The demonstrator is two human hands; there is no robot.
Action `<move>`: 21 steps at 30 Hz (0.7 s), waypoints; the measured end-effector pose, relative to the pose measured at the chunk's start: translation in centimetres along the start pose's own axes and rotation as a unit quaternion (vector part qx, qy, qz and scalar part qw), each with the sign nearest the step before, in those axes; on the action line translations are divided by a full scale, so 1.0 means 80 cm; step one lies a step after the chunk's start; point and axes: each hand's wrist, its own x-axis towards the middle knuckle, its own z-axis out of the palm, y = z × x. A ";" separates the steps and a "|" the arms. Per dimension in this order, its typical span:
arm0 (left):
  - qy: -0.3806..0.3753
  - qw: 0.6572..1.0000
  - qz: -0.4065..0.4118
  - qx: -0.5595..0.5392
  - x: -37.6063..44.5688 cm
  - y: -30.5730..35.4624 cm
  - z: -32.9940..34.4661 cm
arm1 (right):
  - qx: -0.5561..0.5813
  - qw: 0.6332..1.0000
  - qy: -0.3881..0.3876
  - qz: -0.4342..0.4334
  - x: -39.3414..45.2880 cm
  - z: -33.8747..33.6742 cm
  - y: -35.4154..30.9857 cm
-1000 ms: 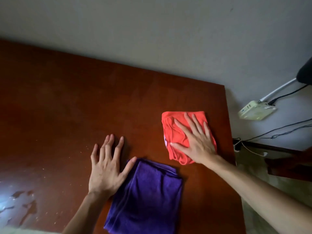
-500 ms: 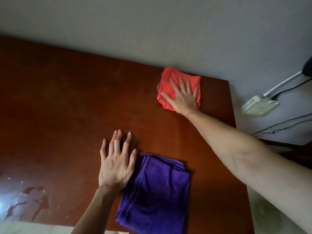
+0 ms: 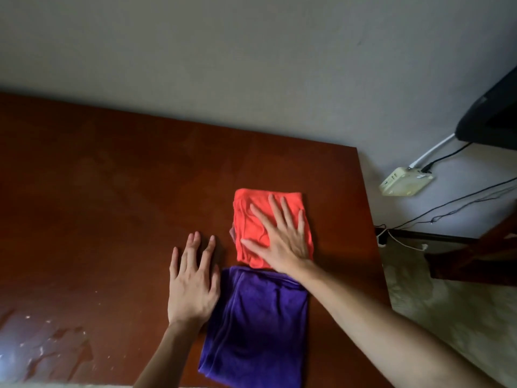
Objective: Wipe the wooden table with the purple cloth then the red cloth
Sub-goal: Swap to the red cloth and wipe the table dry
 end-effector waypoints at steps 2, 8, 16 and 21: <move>0.002 1.000 -0.003 0.000 -0.001 0.001 0.000 | 0.015 1.000 0.002 0.012 0.042 -0.008 0.007; 0.002 1.000 0.006 0.016 -0.001 0.002 0.004 | 0.024 0.996 -0.017 0.086 0.213 -0.028 0.022; 0.024 1.000 0.013 0.006 0.001 0.002 0.008 | 0.007 0.995 -0.034 0.093 0.277 -0.035 0.019; 0.026 1.000 0.009 -0.012 0.001 0.002 0.005 | 0.007 0.999 -0.021 0.038 0.190 -0.026 -0.015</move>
